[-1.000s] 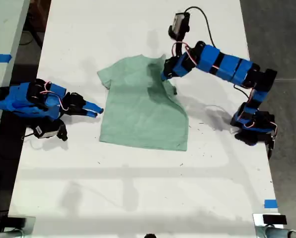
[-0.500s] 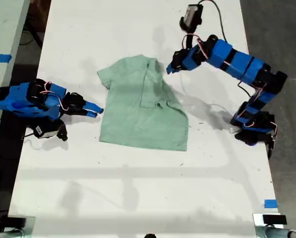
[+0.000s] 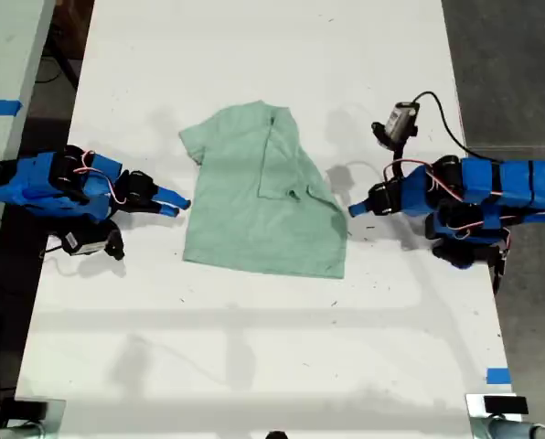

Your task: Fold t shirt

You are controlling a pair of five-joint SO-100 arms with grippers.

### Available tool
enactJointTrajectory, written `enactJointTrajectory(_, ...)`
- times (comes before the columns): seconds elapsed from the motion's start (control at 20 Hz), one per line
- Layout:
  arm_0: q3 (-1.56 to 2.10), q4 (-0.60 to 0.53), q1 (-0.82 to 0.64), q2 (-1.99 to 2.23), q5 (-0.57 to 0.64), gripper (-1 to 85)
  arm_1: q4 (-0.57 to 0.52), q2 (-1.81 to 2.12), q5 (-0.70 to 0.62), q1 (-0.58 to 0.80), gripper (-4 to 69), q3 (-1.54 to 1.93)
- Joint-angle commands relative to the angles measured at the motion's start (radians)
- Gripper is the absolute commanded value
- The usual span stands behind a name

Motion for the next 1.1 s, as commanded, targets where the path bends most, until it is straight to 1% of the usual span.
enactJointTrajectory(0.0,0.000,0.002,-0.008,0.008,0.006,14.7,0.006,0.339,-0.046,0.005,0.8,0.199)
enactJointTrajectory(0.1,0.000,0.002,-0.008,0.008,0.006,14.7,0.114,0.618,-0.067,0.035,0.8,0.387)
enactJointTrajectory(0.2,0.000,0.002,-0.008,0.008,0.006,14.8,0.078,0.611,-0.041,0.086,0.8,0.437)
enactJointTrajectory(0.3,0.000,0.002,-0.008,0.008,0.008,14.9,0.127,0.611,-0.037,0.069,0.8,0.431)
enactJointTrajectory(0.35,0.000,0.002,-0.008,0.008,0.008,14.9,0.143,0.611,-0.008,0.067,0.8,0.433)
enactJointTrajectory(0.5,0.000,0.002,-0.008,0.008,0.008,15.0,0.163,0.611,0.049,0.052,0.8,0.434)
enactJointTrajectory(0.8,0.000,0.002,-0.008,0.008,0.008,15.0,0.172,0.611,0.086,0.041,0.8,0.434)
enactJointTrajectory(1.05,0.000,0.002,-0.008,0.008,0.008,15.0,0.173,0.611,0.092,0.037,0.8,0.434)
